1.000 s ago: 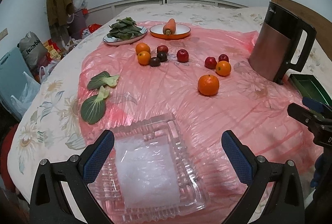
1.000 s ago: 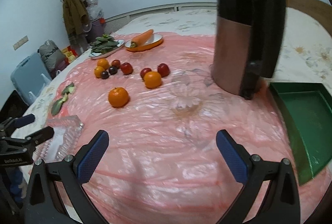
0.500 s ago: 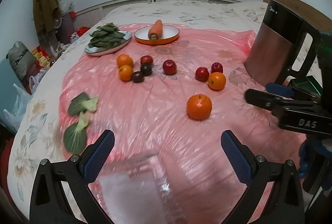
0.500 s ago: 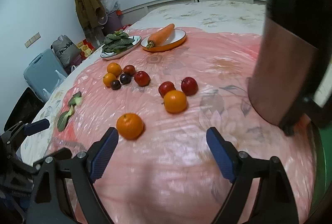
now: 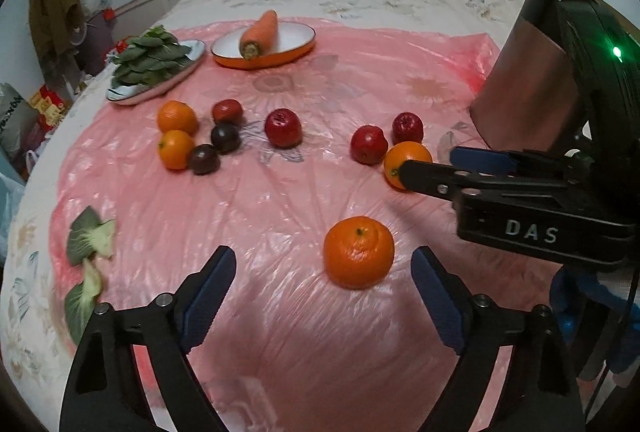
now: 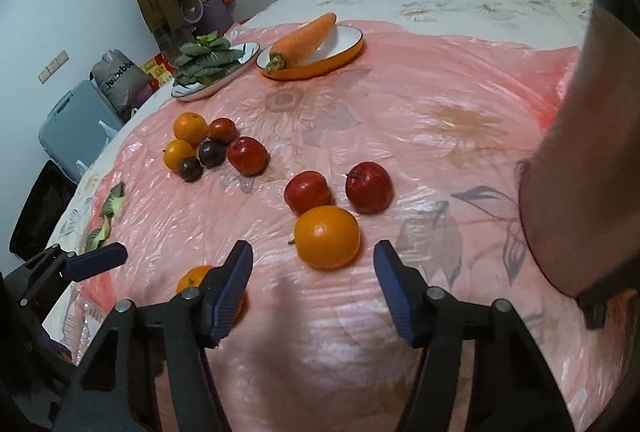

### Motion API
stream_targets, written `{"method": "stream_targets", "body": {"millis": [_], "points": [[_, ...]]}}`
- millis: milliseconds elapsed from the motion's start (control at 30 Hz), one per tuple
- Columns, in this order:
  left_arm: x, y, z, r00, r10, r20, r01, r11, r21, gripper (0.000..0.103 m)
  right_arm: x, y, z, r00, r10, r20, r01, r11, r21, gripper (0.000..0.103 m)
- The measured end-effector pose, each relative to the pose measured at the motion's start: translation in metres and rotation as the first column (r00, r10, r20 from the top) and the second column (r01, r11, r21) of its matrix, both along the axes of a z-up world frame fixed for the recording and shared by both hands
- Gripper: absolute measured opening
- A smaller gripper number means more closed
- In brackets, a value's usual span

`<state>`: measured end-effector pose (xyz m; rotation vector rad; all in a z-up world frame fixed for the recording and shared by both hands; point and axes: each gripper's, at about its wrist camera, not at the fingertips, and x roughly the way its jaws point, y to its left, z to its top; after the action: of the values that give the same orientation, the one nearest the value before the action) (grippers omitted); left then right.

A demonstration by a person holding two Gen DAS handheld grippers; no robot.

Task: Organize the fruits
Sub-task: 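Grasp the large orange with the left tool while the right tool grasps another orange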

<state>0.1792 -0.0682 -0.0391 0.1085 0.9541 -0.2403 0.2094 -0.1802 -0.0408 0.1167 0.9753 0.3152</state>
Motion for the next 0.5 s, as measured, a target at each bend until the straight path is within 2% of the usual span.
{"method": "stream_targets", "body": {"millis": [100, 167, 200, 300, 500], "points": [[0.005, -0.005, -0.005, 1.000, -0.014, -0.019, 0.014, 1.000, 0.001, 0.081, 0.010, 0.003, -0.005, 1.000, 0.004, -0.019, -0.004, 1.000, -0.014, 0.092], [0.009, -0.008, -0.010, 0.999, -0.032, -0.044, 0.032, 0.999, 0.004, 0.069, 0.015, 0.006, -0.009, 0.999, 0.009, -0.034, -0.010, 1.000, -0.029, 0.082], [0.011, -0.009, -0.012, 0.998, -0.037, -0.054, 0.038, 0.999, 0.001, 0.062, 0.017, 0.007, -0.012, 0.999, 0.010, -0.043, -0.012, 0.999, -0.033, 0.072], [0.017, -0.012, -0.020, 0.995, -0.046, -0.090, 0.044, 0.999, -0.013, 0.058, 0.023, 0.009, -0.021, 0.998, 0.014, -0.064, -0.017, 0.999, -0.049, 0.059], [0.021, -0.020, -0.025, 0.992, -0.069, -0.108, 0.069, 0.998, -0.003, 0.051, 0.026, 0.009, -0.025, 0.998, 0.011, -0.068, -0.014, 0.999, -0.043, 0.059]]}}
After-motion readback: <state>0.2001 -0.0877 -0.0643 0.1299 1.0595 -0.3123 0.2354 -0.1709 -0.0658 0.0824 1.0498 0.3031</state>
